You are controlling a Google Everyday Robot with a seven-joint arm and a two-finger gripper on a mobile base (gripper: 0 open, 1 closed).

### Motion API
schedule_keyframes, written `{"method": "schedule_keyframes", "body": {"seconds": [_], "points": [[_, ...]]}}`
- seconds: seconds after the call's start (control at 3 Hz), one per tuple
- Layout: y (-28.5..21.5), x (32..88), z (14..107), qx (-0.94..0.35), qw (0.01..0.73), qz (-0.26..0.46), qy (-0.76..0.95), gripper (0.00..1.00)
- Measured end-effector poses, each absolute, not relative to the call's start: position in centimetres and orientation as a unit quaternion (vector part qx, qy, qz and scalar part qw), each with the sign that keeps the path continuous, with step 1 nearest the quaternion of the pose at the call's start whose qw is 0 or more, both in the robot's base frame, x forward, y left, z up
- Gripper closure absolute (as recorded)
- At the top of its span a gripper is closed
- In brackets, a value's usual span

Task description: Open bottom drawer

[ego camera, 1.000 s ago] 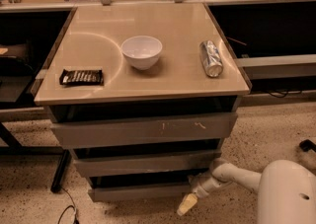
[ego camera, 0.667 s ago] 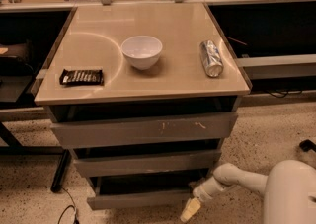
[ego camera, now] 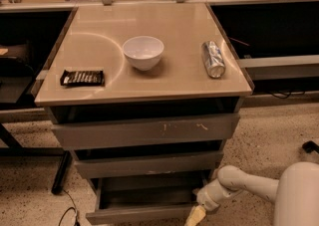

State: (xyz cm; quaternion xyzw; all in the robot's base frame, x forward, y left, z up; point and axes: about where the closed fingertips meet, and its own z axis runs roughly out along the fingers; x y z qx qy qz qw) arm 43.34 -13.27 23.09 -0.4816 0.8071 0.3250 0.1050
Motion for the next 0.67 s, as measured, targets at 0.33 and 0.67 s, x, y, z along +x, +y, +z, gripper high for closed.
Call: {"method": "schedule_keyframes", "body": {"seconds": [0.33, 0.67], "points": [[-12.9, 43.2, 22.5, -0.486, 0.099, 0.333, 0.802, 0.00], [-12.9, 41.0, 21.8, -0.505, 0.067, 0.342, 0.789, 0.00]]}}
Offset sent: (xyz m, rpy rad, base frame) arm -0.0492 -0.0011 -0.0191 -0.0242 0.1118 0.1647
